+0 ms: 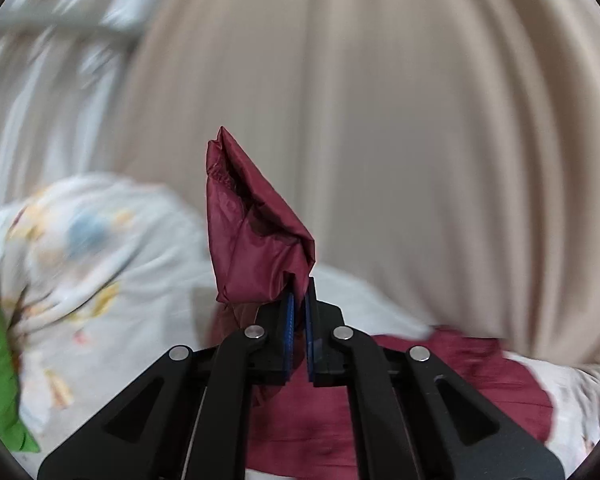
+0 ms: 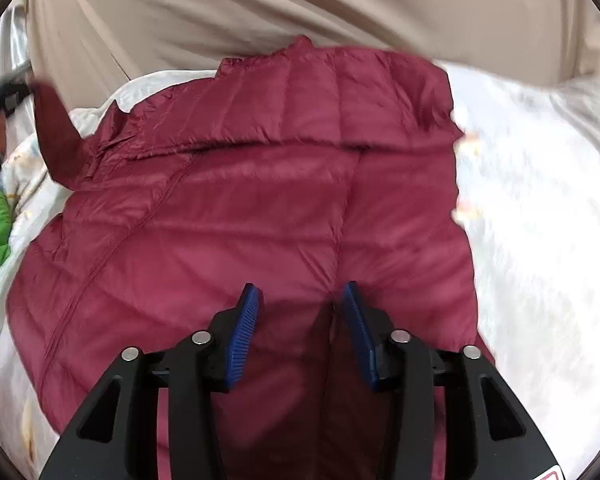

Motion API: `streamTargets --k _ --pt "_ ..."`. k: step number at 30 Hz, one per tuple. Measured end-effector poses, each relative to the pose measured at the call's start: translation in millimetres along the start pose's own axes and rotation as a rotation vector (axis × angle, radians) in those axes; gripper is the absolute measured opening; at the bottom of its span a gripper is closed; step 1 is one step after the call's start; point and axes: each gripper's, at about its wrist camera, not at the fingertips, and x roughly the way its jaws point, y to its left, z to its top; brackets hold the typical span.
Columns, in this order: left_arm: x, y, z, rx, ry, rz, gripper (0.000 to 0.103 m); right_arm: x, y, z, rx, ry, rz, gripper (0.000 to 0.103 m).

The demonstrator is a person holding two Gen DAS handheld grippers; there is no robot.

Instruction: Fold large clothes

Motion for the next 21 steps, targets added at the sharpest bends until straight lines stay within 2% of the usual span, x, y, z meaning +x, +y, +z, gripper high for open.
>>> streamTargets --k 2,4,6,8,11,14,17,18,21 --pt "-10.4 -29.0 10.6 0.018 -0.023 -0.056 0.003 11.6 32.4 38.7 -0.001 0.037 0.169 0.024" --pt "-25.6 -55.2 21.1 0.031 -0.053 -0.107 0.003 35.1 71.4 75.7 -0.021 0.072 0.313 0.014" --pt "-39.2 -73.1 32.2 0.042 -0.082 -0.143 0.003 74.0 115.9 108.8 -0.035 0.120 0.436 0.009" --pt "-51.3 -81.8 39.1 0.051 -0.093 -0.165 0.003 117.2 153.5 127.0 -0.011 0.175 0.497 0.006" --pt "-64.7 -85.0 49.2 0.065 -0.109 -0.178 0.003 179.8 204.2 138.1 0.044 0.247 0.522 0.003" --pt "-71.3 -80.0 52.9 0.051 -0.116 -0.198 0.003 217.4 245.3 141.8 0.052 0.277 0.528 0.003" --pt "-75.0 -83.3 54.5 0.052 -0.116 -0.225 0.003 250.2 271.6 130.8 0.063 0.378 0.528 0.001" --pt "-76.7 -88.8 54.3 0.057 -0.112 -0.239 0.003 258.7 277.1 123.5 0.062 0.397 0.529 0.000" --pt "-74.8 -108.8 49.5 0.062 -0.090 -0.286 0.003 253.4 275.2 118.3 0.067 0.359 0.541 0.000"
